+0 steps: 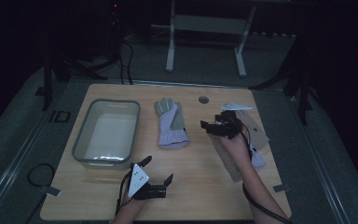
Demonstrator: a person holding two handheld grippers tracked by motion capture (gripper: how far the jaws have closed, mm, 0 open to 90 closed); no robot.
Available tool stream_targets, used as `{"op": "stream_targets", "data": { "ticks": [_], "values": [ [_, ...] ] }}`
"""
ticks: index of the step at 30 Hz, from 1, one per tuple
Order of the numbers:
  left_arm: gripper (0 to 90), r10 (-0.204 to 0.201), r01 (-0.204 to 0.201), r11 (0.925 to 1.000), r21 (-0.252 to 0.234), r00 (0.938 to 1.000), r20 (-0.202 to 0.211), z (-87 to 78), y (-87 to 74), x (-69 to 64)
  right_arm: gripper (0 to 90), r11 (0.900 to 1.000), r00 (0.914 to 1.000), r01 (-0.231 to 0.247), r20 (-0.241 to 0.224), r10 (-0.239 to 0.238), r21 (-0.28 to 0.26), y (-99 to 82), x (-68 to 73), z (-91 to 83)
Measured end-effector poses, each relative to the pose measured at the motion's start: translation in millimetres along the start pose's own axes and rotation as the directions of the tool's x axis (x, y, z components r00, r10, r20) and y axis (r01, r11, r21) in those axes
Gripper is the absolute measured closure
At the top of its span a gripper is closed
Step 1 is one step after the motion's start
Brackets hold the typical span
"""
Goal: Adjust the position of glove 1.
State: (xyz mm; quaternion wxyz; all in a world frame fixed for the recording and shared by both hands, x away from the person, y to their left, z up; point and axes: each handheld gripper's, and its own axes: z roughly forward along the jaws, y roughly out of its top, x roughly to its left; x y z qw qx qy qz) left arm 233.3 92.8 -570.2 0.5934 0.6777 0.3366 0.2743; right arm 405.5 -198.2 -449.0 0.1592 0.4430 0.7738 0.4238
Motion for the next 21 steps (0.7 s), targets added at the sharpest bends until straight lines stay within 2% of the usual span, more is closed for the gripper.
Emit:
{"op": "stream_targets", "data": {
  "ticks": [2,3,4,5,7,14,16,21],
  "values": [
    [1.2,0.000,0.000,1.0000,0.001,1.0000,0.000,0.0,0.0,-0.1,26.3,0.9999,0.9999,0.003,-0.010,-0.003,0.012,1.6,4.7,10.3],
    [1.2,0.000,0.000,1.0000,0.001,1.0000,0.000,0.0,0.0,-0.1,29.9,0.9998,0.9998,0.003,-0.021,-0.003,0.022,2.5,8.2,18.4],
    [1.2,-0.004,0.004,1.0000,0.001,1.0000,0.000,0.0,0.0,0.1,29.9,0.9998,0.9998,0.003,-0.021,-0.003,0.022,2.5,8.2,18.4],
    [1.2,-0.006,0.006,1.0000,0.001,1.0000,0.002,-0.3,0.0,0.7,31.9,0.9990,0.9995,0.011,-0.031,-0.010,0.044,4.1,13.7,30.9],
    [1.2,-0.011,0.011,0.9999,0.000,0.9999,0.004,-0.2,0.0,1.0,34.2,0.9984,0.9991,0.013,-0.041,-0.011,0.054,5.2,18.0,40.7],
    [1.2,-0.010,0.010,0.9999,-0.005,0.9999,0.005,-0.4,-0.2,0.5,39.8,0.9934,0.9985,0.030,-0.049,-0.025,0.111,8.8,35.4,79.5],
    [1.2,-0.006,0.006,1.0000,-0.004,1.0000,0.008,-0.5,-0.2,0.3,41.0,0.9905,0.9978,0.046,-0.053,-0.040,0.130,8.6,38.5,88.0],
    [1.2,-0.013,0.014,0.9999,-0.003,0.9999,0.010,-0.3,-0.1,0.8,42.3,0.9844,0.9967,0.036,-0.078,-0.023,0.172,8.6,42.2,109.6]
  ]
}}
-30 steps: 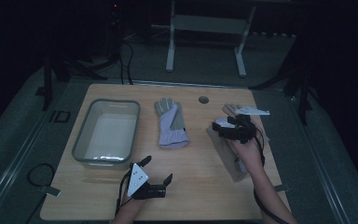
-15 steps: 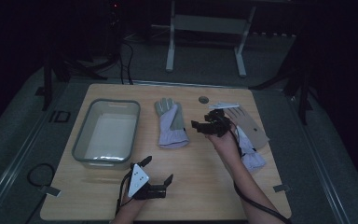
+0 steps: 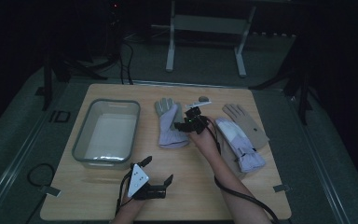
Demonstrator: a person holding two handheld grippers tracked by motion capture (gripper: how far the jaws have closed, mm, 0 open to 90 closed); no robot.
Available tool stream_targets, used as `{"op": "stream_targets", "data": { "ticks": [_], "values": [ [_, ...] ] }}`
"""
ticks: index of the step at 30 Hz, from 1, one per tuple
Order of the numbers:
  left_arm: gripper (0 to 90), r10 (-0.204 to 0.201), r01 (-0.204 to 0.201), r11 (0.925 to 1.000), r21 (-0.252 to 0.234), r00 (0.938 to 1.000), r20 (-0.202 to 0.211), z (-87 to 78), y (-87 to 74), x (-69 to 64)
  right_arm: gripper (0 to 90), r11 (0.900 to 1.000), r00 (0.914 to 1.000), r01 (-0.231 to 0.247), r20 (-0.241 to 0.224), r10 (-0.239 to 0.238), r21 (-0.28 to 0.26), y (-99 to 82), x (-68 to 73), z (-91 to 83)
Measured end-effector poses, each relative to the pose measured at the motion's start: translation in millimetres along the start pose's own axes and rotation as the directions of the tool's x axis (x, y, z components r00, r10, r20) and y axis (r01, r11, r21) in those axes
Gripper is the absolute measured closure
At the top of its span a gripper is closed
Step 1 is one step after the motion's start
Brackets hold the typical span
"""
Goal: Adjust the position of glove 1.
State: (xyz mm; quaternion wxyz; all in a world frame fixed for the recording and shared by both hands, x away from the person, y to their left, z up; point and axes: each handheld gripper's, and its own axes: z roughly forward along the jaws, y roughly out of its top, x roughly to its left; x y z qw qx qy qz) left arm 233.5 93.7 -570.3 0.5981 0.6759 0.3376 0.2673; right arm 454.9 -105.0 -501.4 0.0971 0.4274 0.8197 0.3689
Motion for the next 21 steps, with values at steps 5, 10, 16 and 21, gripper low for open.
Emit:
{"op": "stream_targets", "data": {
  "ticks": [5,10,16,21],
  "values": [
    [1.2,-0.001,0.001,1.0000,0.000,1.0000,0.008,0.6,0.1,-0.2,42.6,0.9994,0.9999,-0.010,0.013,0.010,0.033,2.5,1.0,19.9],
    [1.2,-0.001,0.001,1.0000,0.000,1.0000,0.006,0.7,0.1,-0.5,46.7,0.9987,0.9991,-0.030,0.031,0.029,0.041,-0.4,-1.3,36.3],
    [1.2,0.000,0.000,1.0000,-0.010,1.0000,0.001,0.5,-0.3,-1.6,55.6,0.9996,0.9983,0.007,0.058,-0.008,0.029,-11.2,-1.2,50.4],
    [1.2,-0.002,0.002,0.9999,-0.014,1.0000,0.000,-0.1,-0.5,-1.1,67.1,0.9987,0.9958,0.047,0.077,-0.049,0.019,-14.7,-0.6,51.8]
  ]
}}
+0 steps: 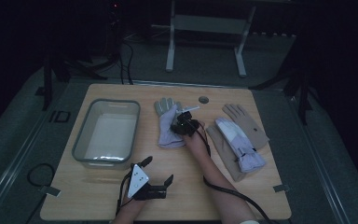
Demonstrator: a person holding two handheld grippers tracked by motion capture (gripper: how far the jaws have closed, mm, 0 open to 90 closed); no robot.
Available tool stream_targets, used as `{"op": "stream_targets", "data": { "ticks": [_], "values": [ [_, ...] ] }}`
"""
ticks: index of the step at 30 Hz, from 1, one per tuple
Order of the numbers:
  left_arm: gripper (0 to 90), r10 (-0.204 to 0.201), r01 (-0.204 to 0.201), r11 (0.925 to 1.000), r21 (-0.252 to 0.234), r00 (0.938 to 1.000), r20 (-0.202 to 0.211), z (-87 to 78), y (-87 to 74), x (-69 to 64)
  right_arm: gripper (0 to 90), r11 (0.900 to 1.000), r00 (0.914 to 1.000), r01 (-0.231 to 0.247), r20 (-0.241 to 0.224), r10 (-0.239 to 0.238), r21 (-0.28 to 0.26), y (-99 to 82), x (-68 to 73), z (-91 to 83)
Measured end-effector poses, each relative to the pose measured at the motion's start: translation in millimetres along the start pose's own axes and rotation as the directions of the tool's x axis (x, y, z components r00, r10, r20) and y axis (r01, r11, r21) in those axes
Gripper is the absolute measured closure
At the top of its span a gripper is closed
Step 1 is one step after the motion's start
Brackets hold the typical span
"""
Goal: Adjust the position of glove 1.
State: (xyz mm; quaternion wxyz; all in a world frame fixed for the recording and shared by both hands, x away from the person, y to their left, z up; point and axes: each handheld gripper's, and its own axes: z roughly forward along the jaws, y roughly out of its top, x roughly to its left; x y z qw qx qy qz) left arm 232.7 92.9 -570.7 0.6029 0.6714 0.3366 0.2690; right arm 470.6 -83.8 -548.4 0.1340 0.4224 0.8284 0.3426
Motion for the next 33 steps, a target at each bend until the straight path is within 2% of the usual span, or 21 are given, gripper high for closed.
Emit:
{"op": "stream_targets", "data": {
  "ticks": [3,8,13,19,24,25,26,29,32,33],
  "values": [
    [1.2,-0.002,0.002,1.0000,-0.002,1.0000,-0.003,-0.1,-0.1,-0.2,76.8,0.9999,1.0000,-0.010,0.000,0.010,0.003,-0.1,1.1,-0.4],
    [1.2,-0.004,0.004,1.0000,-0.003,1.0000,-0.006,-0.3,-0.1,-0.1,86.6,0.9991,0.9993,-0.037,-0.006,0.038,0.019,2.6,2.4,-1.9],
    [1.2,-0.004,0.004,1.0000,-0.005,1.0000,-0.005,-0.5,-0.2,0.2,88.6,0.9987,0.9987,-0.051,-0.008,0.051,0.007,4.5,7.3,-7.8],
    [1.2,-0.011,0.011,0.9999,-0.007,0.9999,-0.002,-0.6,-0.3,0.8,88.8,0.9972,0.9979,-0.064,-0.003,0.064,-0.038,8.0,8.9,-23.5],
    [1.2,-0.015,0.015,0.9999,-0.006,0.9999,-0.002,-0.5,-0.3,0.9,89.0,0.9934,0.9959,-0.090,-0.011,0.090,-0.071,8.1,7.2,-44.7],
    [1.2,-0.015,0.015,0.9999,-0.006,0.9999,-0.002,-0.5,-0.3,0.9,89.0,0.9934,0.9959,-0.090,-0.011,0.090,-0.071,8.1,7.2,-44.7],
    [1.2,-0.013,0.013,0.9999,-0.005,0.9999,-0.001,-0.5,-0.3,1.0,89.0,0.9913,0.9955,-0.094,-0.009,0.094,-0.091,8.1,7.1,-58.6],
    [1.2,-0.016,0.016,0.9999,-0.004,0.9999,0.000,-0.5,-0.2,1.4,89.0,0.9850,0.9937,-0.112,-0.017,0.111,-0.131,7.2,7.5,-78.9],
    [1.2,-0.017,0.017,0.9998,-0.004,0.9999,0.000,-0.4,-0.2,1.6,89.0,0.9829,0.9934,-0.114,-0.018,0.113,-0.144,6.7,8.2,-88.3],
    [1.2,-0.019,0.019,0.9998,-0.002,0.9998,0.001,-0.3,-0.1,1.8,89.0,0.9755,0.9922,-0.124,-0.013,0.124,-0.182,4.0,10.0,-111.4]
  ]
}}
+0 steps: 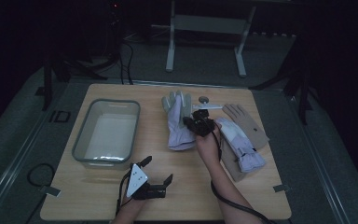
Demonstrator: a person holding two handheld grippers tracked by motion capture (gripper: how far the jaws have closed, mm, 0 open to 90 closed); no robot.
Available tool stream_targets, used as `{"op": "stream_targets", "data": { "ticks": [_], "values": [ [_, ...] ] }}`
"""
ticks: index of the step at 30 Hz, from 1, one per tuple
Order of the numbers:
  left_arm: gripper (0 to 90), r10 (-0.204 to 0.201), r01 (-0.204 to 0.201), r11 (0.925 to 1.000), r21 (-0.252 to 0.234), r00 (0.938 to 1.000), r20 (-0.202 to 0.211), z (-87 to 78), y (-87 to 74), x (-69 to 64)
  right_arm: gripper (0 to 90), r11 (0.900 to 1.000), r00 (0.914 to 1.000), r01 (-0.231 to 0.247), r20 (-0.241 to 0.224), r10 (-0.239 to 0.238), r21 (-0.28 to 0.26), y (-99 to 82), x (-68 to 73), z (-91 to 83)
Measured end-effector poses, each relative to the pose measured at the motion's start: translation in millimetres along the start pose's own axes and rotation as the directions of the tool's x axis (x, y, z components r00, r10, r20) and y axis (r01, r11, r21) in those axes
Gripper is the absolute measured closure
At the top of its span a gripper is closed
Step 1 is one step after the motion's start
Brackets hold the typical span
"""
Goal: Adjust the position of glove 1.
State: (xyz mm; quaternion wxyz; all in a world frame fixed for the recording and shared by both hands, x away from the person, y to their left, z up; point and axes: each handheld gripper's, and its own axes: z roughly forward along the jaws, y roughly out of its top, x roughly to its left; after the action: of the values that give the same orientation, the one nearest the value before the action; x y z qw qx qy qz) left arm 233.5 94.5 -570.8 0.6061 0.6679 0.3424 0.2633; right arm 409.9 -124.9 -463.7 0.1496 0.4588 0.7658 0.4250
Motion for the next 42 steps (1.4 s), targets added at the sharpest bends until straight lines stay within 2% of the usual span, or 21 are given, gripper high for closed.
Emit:
{"op": "stream_targets", "data": {
  "ticks": [4,7,10,11,13,14,15,16,18,22,33,42],
  "values": [
    [1.2,0.007,-0.007,1.0000,-0.001,1.0000,-0.002,0.3,0.0,-0.7,89.0,0.9985,0.9999,-0.014,0.004,0.014,-0.053,-3.4,2.2,-28.3],
    [1.2,0.009,-0.009,1.0000,0.001,0.9999,-0.003,0.2,0.0,-1.0,89.0,0.9967,0.9993,-0.037,-0.009,0.036,-0.073,-12.3,3.3,-44.7],
    [1.2,0.007,-0.007,1.0000,0.002,1.0000,-0.005,0.2,0.0,-0.6,89.0,0.9955,0.9977,-0.063,-0.028,0.062,-0.070,-26.5,2.3,-53.8],
    [1.2,0.007,-0.007,1.0000,0.000,1.0000,-0.003,0.1,0.0,-0.6,89.0,0.9960,0.9980,-0.061,-0.020,0.060,-0.065,-32.0,2.6,-55.5],
    [1.2,0.010,-0.010,0.9999,0.001,0.9999,-0.002,0.4,0.0,-1.3,89.0,0.9942,0.9952,-0.093,-0.036,0.091,-0.055,-44.5,0.2,-57.5],
    [1.2,0.010,-0.010,0.9999,0.001,0.9999,-0.002,0.4,0.0,-1.3,89.0,0.9942,0.9952,-0.093,-0.036,0.091,-0.055,-44.5,0.2,-57.5],
    [1.2,0.015,-0.015,0.9999,0.003,0.9999,-0.003,0.5,0.1,-1.7,89.0,0.9950,0.9957,-0.090,-0.025,0.089,-0.042,-56.5,-0.6,-57.7],
    [1.2,0.015,-0.015,0.9999,0.003,0.9999,-0.003,0.5,0.1,-1.7,89.0,0.9950,0.9957,-0.090,-0.025,0.089,-0.042,-56.5,-0.6,-57.7],
    [1.2,0.013,-0.013,0.9999,0.004,0.9999,-0.003,0.6,0.1,-1.5,89.0,0.9956,0.9954,-0.093,-0.022,0.093,-0.011,-73.0,0.8,-54.0],
    [1.2,0.024,-0.024,0.9997,0.004,0.9997,-0.002,0.6,0.1,-2.2,88.9,0.9958,0.9959,-0.089,-0.012,0.090,0.021,-87.1,3.7,-46.7],
    [1.2,0.028,-0.028,0.9996,0.003,0.9996,0.001,0.7,0.0,-2.8,88.6,0.9914,0.9937,-0.112,0.012,0.111,0.068,-109.6,-1.3,-25.5],
    [1.2,0.026,-0.026,0.9996,0.003,0.9997,-0.001,0.6,0.0,-2.6,84.5,0.9904,0.9954,-0.093,0.032,0.090,0.103,-117.7,-6.6,-15.5]
  ]
}}
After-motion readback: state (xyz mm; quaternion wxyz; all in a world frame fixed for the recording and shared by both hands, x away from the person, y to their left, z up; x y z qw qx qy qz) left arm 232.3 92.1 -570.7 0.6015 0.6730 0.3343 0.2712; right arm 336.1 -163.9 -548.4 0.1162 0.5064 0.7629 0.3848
